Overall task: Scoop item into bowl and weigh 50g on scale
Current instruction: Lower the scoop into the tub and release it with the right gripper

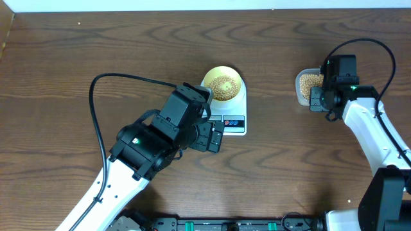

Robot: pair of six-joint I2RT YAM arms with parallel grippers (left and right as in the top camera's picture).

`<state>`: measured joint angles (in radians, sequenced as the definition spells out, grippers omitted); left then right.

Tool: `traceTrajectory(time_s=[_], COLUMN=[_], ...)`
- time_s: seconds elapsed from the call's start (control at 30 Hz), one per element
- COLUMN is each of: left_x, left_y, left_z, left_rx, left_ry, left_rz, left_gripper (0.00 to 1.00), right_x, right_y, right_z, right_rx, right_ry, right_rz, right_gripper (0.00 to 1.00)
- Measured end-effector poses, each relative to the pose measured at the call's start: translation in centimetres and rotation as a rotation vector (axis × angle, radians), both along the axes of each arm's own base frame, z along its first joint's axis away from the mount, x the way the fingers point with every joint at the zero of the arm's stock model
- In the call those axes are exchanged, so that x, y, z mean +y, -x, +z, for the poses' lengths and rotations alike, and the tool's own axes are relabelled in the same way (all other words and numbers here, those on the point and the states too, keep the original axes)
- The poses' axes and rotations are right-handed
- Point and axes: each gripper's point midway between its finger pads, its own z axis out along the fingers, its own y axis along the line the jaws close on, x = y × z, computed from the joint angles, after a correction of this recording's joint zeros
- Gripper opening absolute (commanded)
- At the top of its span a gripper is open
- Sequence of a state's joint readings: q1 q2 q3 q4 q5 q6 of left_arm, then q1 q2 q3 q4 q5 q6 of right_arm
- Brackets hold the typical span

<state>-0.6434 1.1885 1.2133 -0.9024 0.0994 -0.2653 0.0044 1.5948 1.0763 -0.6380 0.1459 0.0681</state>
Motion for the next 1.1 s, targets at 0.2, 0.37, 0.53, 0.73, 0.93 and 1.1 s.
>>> traceTrajectory(time_s=[0.2,0.37,0.53,0.73,0.93,1.1], left_x=[0.0,0.0,0.0,0.0,0.0,0.0], left_y=[0.0,0.0,0.0,0.0,0.0,0.0], left_z=[0.0,0.0,0.0,0.0,0.0,0.0], left_rx=[0.0,0.0,0.0,0.0,0.0,0.0], left_ry=[0.0,0.0,0.0,0.0,-0.001,0.0], left_rz=[0.0,0.0,0.0,0.0,0.0,0.0], left_gripper=[0.98,0.98,0.98,0.98,0.98,0.98], right_x=[0.0,0.0,0.3,1.4,2.2,2.4], right_y=[-0.1,0.2,0.3,1.7,7.5,11.9], right_z=[0.0,-0.2,1.9,8.7,12.8,16.0], right_rx=[-0.003,0.002,-0.046,-0.177,-0.194,-0.279], right_ry=[-0.001,-0.005,-0.022,-0.075,-0.12,-0.127], right_rz=[-0.001,-0.01,0.002,0.033,0.059,0.069], right_gripper=[0.38,0.99,0.99,0.99,0.99,0.99])
